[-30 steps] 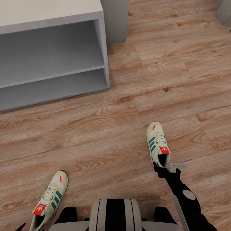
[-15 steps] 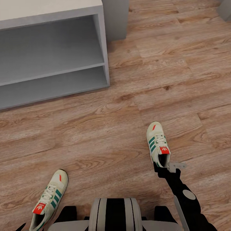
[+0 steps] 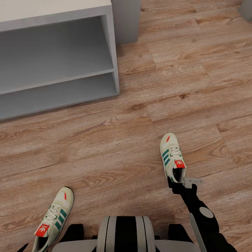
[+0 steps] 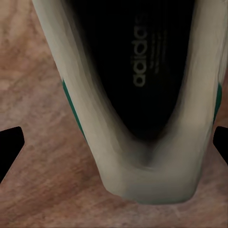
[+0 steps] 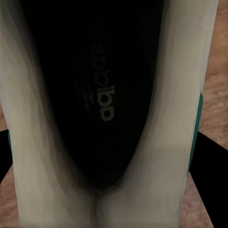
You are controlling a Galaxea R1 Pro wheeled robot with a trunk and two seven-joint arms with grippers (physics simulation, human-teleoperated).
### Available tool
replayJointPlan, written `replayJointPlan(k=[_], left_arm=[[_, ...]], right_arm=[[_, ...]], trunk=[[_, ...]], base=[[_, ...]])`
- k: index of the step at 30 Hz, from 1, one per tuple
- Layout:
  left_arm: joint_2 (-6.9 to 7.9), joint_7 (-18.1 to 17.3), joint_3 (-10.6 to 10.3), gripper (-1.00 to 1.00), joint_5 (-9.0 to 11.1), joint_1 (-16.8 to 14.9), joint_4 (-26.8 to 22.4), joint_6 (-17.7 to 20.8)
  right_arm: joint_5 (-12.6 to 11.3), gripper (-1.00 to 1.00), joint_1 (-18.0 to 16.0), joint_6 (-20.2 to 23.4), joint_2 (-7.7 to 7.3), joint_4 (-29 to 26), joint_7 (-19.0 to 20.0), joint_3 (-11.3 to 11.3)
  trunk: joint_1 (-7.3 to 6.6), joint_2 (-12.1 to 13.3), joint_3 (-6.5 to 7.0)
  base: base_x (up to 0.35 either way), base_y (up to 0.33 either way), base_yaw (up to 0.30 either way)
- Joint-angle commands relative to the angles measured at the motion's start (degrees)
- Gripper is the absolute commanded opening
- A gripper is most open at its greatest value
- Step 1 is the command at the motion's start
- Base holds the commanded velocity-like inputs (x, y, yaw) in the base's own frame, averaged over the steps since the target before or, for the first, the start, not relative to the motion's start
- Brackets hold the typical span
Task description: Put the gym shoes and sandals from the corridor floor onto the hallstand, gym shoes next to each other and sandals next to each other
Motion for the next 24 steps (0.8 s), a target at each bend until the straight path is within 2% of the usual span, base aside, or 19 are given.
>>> replayJointPlan(k=[1, 19, 20, 24], left_arm=[[-0.02, -0.12, 0.23, 1.0, -0.5, -0.02, 0.02, -0.2], [-0.02, -0.07, 0.23, 1.0, -0.5, -0.02, 0.02, -0.2], [-0.05, -0.05, 0.23, -1.0, -0.5, -0.02, 0.02, -0.2], [-0.1, -0.04, 0.23, -1.0, -0.5, -0.02, 0.02, -0.2]], right_arm=[[0.01, -1.0, -0.01, 0.32, 0.01, -0.08, 0.01, -0.03], [0.01, -1.0, -0.01, 0.32, 0.01, -0.08, 0.01, -0.03], [0.01, -1.0, -0.01, 0.32, -0.01, -0.06, 0.01, -0.03], [0.01, -1.0, -0.01, 0.32, 0.01, -0.08, 0.01, -0.03]], trunk=[[0.0, -0.01, -0.02], [0.0, -0.01, -0.02], [0.0, -0.01, -0.02], [0.0, -0.01, -0.02]], base=[[0.013, 0.0, 0.0], [0.039, 0.0, 0.0], [0.004, 0.0, 0.0], [0.001, 0.0, 0.0]])
